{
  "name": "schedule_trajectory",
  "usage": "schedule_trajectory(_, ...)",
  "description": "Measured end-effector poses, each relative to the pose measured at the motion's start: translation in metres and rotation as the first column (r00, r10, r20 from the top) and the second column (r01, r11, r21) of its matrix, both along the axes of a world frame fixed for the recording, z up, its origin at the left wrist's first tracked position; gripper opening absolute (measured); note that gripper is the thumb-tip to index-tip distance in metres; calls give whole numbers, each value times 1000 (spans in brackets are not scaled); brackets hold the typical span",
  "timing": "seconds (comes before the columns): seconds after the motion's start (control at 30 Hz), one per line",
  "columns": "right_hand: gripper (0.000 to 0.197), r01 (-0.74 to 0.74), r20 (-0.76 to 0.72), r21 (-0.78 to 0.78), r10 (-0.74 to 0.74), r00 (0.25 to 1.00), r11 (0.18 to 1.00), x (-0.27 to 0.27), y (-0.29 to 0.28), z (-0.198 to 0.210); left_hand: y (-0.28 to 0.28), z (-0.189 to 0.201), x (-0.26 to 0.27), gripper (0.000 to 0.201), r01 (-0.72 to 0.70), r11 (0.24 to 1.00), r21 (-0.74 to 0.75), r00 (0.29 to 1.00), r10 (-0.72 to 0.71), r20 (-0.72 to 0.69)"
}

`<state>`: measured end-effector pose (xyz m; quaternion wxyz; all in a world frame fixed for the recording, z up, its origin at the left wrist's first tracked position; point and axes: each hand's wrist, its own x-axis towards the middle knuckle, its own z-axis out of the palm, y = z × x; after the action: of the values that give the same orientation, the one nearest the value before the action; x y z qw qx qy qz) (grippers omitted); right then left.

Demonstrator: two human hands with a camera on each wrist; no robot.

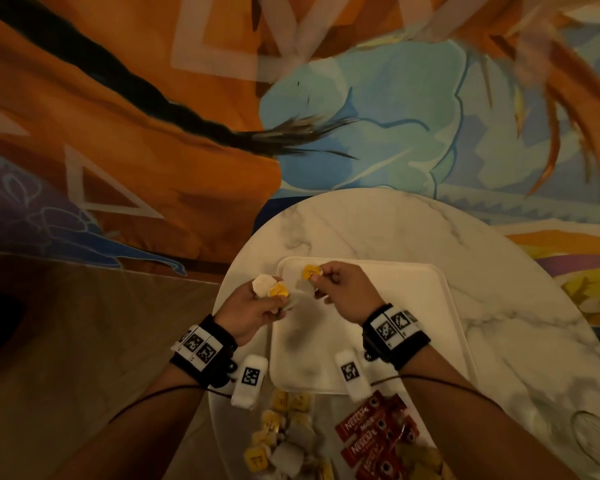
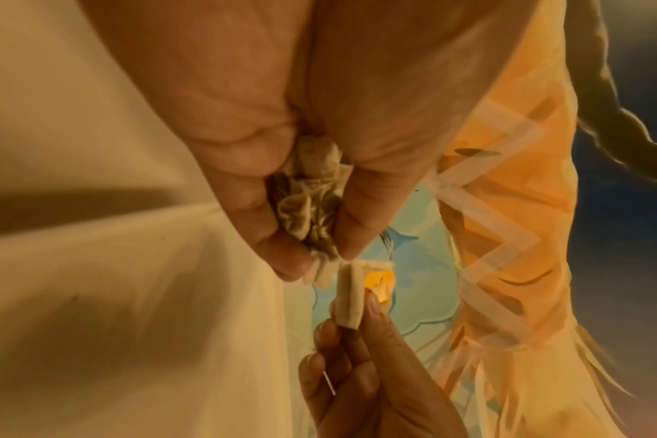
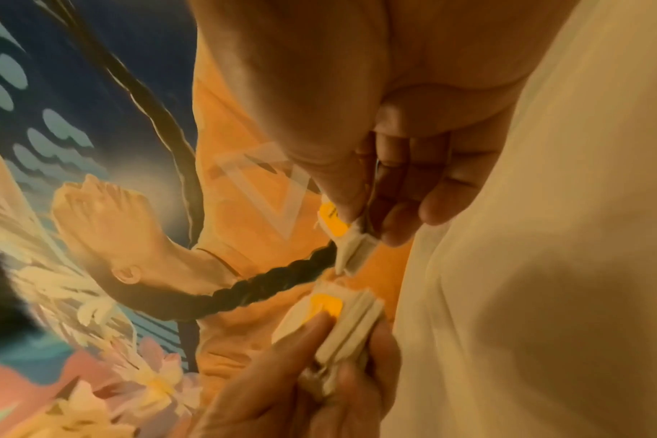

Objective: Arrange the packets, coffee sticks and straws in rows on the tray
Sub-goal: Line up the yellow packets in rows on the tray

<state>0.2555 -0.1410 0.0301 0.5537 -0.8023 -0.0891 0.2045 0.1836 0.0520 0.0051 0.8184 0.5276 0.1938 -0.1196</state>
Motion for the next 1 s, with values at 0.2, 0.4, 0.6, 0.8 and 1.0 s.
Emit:
schedule_trajectory(0.2, 13, -27, 130, -293, 68, 989, 956, 57, 29, -25, 20, -8, 25, 25, -32, 994, 102, 999, 36, -35)
schedule_trajectory(0.4, 16, -38, 121, -469, 107, 987, 882, 67, 53, -50, 29, -17, 39, 24, -30, 997, 68, 998, 33, -45)
schedule_trajectory(0.6, 18, -5, 153, -513, 97, 983, 859, 69, 62, -55, 29, -18, 43, 31, -30, 1000, -6, 997, 29, -73)
schedule_trajectory(0.8, 22, 4, 150, -542, 92, 984, 841, 70, 65, -55, 28, -15, 43, 36, 32, 999, 6, 999, -32, -42)
schedule_trajectory(1.0, 30, 63, 133, -473, 0, 991, 879, 66, 60, -50, 28, -11, 42, 25, 69, 994, 85, 997, -67, -32)
